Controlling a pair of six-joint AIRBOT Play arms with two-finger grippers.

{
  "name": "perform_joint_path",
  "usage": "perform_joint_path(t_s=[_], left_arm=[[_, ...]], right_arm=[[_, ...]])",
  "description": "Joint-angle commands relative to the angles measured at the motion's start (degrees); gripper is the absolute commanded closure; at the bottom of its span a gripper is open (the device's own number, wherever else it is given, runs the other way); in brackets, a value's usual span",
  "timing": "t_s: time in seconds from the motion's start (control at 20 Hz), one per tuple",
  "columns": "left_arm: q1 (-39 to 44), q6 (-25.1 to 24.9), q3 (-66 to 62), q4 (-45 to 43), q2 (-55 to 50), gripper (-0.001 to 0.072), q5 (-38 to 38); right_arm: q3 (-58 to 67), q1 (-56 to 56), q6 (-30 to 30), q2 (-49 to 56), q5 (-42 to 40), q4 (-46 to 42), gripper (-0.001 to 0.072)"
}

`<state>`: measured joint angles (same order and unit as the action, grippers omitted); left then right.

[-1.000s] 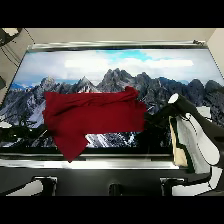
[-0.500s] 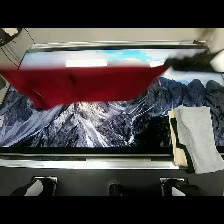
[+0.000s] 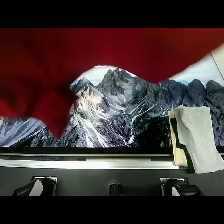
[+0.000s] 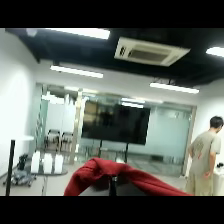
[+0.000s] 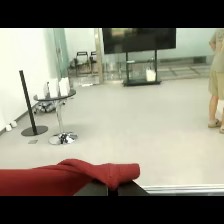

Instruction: Fold the shirts.

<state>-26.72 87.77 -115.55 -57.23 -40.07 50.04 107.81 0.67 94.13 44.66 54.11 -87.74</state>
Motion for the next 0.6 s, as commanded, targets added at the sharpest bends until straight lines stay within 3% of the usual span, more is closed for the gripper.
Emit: perform_joint_path(t_s=[0.0, 0.15, 0.4, 0.55], left_arm=[[0.0, 1.31, -0.94, 0.04, 0.15, 0.0683, -0.2], [0.0, -0.9, -0.94, 0.04, -2.84, 0.0684, 6.16], [0.04, -3.87, 4.07, 0.07, -15.47, 0.0684, 30.71], [2.69, -8.37, 19.15, -1.55, -23.43, 0.0684, 33.4]], right_arm=[[0.48, 0.07, 2.67, -1.77, 5.16, -1.44, 0.0666], [0.48, 0.07, 5.64, 0.31, 11.13, -3.26, 0.0666], [-1.29, 0.07, 3.87, 14.62, 29.92, -1.95, 0.0666], [-8.44, 0.13, 0.52, 28.06, 31.08, 1.55, 0.0667]])
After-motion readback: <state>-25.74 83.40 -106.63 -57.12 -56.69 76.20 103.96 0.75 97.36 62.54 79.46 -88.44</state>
